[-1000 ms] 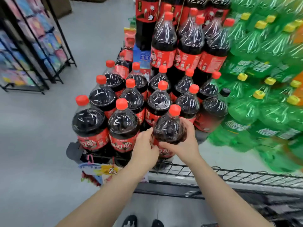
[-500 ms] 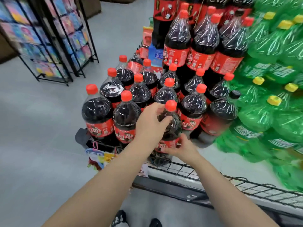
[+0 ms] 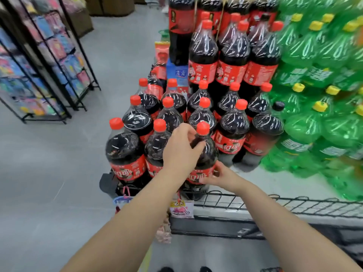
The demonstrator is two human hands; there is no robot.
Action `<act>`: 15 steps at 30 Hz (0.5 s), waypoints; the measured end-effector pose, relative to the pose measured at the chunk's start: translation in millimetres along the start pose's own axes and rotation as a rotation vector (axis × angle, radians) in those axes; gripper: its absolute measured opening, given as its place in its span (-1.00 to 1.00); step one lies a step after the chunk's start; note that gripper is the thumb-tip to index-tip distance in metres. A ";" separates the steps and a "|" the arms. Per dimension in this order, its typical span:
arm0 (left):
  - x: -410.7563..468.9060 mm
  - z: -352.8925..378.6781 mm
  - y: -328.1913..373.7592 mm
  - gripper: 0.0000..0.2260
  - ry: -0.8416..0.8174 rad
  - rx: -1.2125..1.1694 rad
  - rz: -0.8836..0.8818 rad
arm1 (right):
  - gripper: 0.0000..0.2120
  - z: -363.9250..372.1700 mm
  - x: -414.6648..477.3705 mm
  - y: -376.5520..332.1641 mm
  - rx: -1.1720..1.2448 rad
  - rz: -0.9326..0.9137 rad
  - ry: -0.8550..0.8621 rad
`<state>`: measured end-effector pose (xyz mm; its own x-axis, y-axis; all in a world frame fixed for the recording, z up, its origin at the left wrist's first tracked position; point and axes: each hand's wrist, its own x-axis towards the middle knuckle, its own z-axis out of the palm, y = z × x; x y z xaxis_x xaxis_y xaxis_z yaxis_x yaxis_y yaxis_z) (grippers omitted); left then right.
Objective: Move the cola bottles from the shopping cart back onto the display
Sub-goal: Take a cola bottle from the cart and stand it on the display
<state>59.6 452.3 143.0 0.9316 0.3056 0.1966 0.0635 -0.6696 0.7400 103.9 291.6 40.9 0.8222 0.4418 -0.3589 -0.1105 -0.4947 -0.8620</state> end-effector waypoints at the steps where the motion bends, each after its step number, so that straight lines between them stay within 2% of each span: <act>1: -1.7 -3.7 -1.8 -0.78 -0.018 -0.027 0.025 | -0.35 2.9 -2.6 0.0 -0.005 0.008 0.029; 5: -15.8 -5.1 -9.7 -0.78 -0.144 -0.116 0.220 | -0.44 22.3 -25.1 -4.9 -0.008 0.032 0.328; 9: -40.2 19.6 -14.8 -0.81 -0.358 -0.210 0.377 | -0.79 46.3 -73.3 8.2 0.067 -0.020 0.825; 11: -56.8 38.7 -8.7 -0.79 -0.496 -0.215 0.393 | -0.76 53.5 -106.9 24.1 0.087 0.001 0.976; 13: -78.2 59.0 2.4 -0.74 -0.657 -0.183 0.401 | -0.72 57.8 -146.3 39.9 0.034 0.092 1.066; 15: -103.2 80.2 13.6 -0.72 -0.809 -0.156 0.440 | -0.74 59.9 -183.8 61.4 0.085 0.170 1.171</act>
<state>-7.0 357.4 81.2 0.8302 -0.5573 0.0150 -0.3482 -0.4971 0.7948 -87.5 224.9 32.5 0.7988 -0.6005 0.0366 -0.2681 -0.4097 -0.8719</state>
